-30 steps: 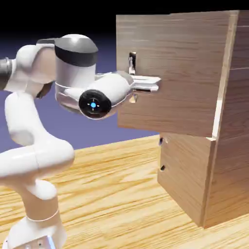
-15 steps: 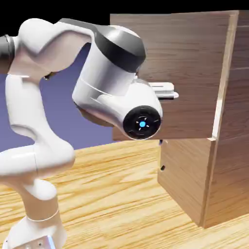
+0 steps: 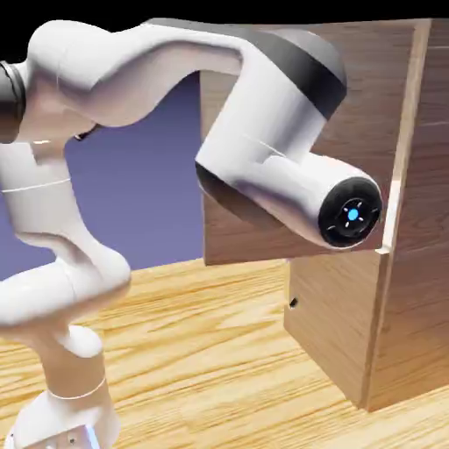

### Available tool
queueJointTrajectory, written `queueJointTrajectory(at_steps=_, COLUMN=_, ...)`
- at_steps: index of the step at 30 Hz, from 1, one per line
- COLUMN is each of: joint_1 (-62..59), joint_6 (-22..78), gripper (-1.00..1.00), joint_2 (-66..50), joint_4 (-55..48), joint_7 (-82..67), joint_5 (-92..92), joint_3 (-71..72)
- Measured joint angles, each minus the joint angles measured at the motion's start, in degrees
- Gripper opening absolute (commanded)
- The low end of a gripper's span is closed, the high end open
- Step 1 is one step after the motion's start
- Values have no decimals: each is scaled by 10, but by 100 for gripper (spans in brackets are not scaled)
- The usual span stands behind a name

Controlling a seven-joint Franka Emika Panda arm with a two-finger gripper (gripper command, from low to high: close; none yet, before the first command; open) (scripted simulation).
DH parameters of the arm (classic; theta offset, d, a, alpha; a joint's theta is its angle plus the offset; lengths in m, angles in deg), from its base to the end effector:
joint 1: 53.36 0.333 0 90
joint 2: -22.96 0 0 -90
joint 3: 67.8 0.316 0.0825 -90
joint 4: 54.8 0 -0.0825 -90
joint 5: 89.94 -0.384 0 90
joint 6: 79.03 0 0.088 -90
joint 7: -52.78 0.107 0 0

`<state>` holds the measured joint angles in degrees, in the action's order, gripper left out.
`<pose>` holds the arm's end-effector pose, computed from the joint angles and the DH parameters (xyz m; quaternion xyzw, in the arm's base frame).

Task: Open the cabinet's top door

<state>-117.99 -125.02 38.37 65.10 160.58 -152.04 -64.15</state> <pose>0.2851 -0.2553 0.5813 -0.1997 0.7357 0.5807 0.2858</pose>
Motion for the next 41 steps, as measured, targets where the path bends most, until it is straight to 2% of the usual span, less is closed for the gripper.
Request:
queueJointTrajectory(at_steps=8, joint_1=169, joint_6=-93, gripper=-100, joint_2=63, joint_4=47, joint_7=43, joint_5=0, joint_3=-135)
queueJointTrajectory(at_steps=20, joint_1=415, joint_6=-138, gripper=-100, joint_2=118, joint_4=92, joint_7=78, joint_5=0, joint_3=-360)
queueJointTrajectory(at_steps=25, joint_1=501, joint_6=-69, gripper=-100, joint_2=60, joint_4=37, joint_7=57, joint_5=4, joint_3=-461)
queueJointTrajectory(at_steps=32, joint_1=529, joint_6=87, gripper=-100, joint_2=-86, joint_4=-89, joint_7=-8, joint_5=5, joint_3=-532)
queueJointTrajectory(at_steps=33, joint_1=529, joint_6=87, gripper=100, joint_2=-86, joint_4=-89, joint_7=-8, joint_5=5, joint_3=-532)
queueJointTrajectory(at_steps=35, joint_1=529, joint_6=87, gripper=100, joint_2=-86, joint_4=-89, joint_7=-8, joint_5=5, joint_3=-532)
queueJointTrajectory(at_steps=41, joint_1=506, joint_6=193, gripper=100, joint_2=-209, joint_4=-189, joint_7=-57, joint_5=-27, joint_3=-592)
